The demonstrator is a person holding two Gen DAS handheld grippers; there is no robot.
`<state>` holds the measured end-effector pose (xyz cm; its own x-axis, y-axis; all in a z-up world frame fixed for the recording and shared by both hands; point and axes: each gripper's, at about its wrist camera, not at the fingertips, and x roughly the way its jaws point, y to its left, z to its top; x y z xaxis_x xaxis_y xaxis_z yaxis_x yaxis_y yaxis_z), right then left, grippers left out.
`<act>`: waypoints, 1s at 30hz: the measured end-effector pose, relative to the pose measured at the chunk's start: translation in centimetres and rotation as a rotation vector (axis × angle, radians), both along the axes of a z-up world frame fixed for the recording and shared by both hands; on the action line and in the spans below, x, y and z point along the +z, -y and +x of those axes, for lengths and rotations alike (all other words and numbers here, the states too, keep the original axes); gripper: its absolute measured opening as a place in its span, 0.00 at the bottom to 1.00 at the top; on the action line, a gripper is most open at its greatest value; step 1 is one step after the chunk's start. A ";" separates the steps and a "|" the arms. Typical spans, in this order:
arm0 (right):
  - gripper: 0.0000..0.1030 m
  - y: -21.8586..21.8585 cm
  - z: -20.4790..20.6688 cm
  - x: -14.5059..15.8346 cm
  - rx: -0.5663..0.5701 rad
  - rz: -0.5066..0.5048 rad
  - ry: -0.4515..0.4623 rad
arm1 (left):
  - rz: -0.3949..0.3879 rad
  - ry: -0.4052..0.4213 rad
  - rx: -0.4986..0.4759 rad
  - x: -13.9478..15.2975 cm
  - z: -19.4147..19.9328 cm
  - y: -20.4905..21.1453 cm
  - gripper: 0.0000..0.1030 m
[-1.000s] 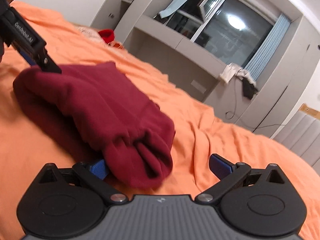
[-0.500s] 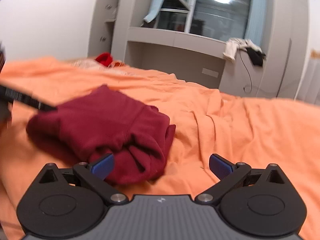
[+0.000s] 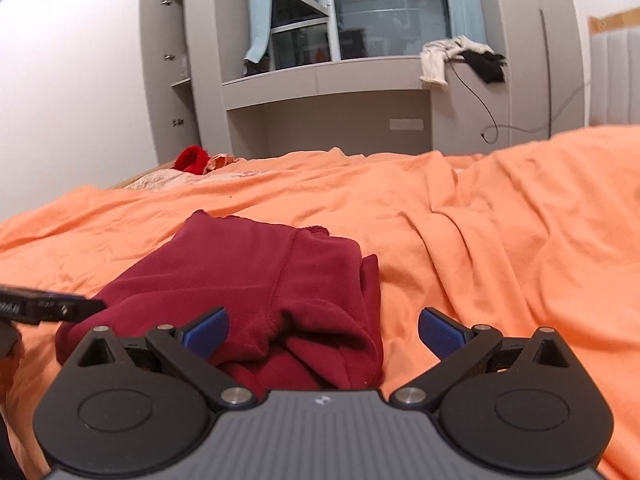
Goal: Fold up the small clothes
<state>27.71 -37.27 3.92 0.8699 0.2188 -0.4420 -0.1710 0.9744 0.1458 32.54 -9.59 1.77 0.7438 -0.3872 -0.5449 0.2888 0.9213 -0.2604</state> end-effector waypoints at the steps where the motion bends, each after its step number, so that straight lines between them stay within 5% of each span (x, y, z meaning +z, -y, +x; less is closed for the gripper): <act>1: 1.00 0.2 0.3 -0.1 -0.012 0.017 -0.009 | 0.001 0.000 -0.002 0.0 0.0 -0.1 1.00; 11: 1.00 3.5 3.9 -2.8 -0.118 0.228 -0.082 | -0.025 -0.019 -0.019 -0.5 0.7 -0.6 1.00; 20: 0.80 4.9 6.1 -5.3 -0.062 0.418 -0.154 | -0.014 -0.029 -0.062 -0.2 3.1 -0.1 1.00; 24: 0.58 5.2 6.2 -5.6 -0.036 0.452 -0.153 | -0.061 -0.068 -0.061 -0.5 5.4 -0.2 1.00; 30: 0.56 4.4 6.4 -5.6 -0.029 0.448 -0.150 | -0.154 -0.163 -0.089 -2.5 8.0 -0.2 1.00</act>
<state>34.08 -41.62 -1.72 0.8123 0.3931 -0.4308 -0.0896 0.8140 0.5739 40.57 -9.41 -0.74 0.6101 -0.5352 -0.5842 0.3097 0.8398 -0.4459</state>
